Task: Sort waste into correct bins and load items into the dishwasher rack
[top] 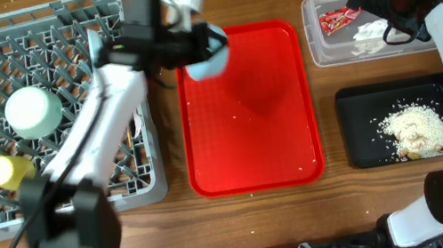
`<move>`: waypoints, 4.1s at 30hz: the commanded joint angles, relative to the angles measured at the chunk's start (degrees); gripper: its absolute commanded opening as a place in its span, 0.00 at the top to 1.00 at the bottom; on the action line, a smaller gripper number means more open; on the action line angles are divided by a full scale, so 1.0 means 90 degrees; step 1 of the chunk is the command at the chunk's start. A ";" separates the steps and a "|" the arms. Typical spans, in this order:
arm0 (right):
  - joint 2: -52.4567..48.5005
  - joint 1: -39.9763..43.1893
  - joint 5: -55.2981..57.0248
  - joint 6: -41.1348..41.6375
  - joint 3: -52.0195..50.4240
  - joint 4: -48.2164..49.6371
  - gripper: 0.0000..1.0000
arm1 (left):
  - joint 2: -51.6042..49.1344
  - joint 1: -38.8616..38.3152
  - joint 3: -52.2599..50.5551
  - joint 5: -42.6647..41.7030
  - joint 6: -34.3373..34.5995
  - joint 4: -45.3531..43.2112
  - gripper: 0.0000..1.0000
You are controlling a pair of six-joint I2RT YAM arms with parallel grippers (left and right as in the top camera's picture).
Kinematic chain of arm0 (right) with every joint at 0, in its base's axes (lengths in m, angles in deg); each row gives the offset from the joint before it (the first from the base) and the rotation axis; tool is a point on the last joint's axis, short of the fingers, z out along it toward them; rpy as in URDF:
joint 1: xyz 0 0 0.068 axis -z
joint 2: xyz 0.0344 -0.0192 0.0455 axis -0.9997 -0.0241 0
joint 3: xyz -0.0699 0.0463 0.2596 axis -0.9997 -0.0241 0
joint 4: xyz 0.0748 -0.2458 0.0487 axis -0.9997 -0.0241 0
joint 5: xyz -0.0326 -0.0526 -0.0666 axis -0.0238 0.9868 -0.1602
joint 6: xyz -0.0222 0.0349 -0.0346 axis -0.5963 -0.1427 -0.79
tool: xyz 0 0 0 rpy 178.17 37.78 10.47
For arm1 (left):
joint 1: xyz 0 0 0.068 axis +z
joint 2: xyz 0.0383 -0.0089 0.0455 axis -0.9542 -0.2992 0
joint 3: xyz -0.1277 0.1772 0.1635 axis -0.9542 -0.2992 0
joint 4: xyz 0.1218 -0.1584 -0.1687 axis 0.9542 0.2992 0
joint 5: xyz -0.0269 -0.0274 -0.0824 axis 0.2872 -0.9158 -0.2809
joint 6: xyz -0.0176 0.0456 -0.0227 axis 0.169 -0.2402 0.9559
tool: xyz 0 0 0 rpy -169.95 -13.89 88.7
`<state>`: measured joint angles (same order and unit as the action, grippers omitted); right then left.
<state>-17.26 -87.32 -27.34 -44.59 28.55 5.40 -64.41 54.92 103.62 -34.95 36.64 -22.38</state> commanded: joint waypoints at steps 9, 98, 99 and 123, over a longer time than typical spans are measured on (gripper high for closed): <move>0.0039 -0.0010 0.0087 -0.0109 0.0075 0.0012 0.00 | 0.1872 0.2499 0.0012 -0.0916 0.0199 0.0063 0.96; 0.0039 -0.0010 0.0087 -0.0112 0.0075 0.0012 0.00 | -0.0872 0.5918 0.0012 0.4847 -0.0865 -0.0131 0.96; 0.0039 -0.0010 0.0087 -0.0112 0.0075 0.0012 0.00 | -0.0894 0.5918 0.0012 0.4847 -0.0865 -0.0080 0.96; 0.0039 -0.0010 0.0087 -0.0109 0.0075 0.0012 0.00 | 0.1180 0.6805 0.0012 0.2023 0.0583 0.1695 0.75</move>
<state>-17.23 -87.32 -27.34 -44.57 28.55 5.40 -63.21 116.55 103.51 4.29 37.23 -10.18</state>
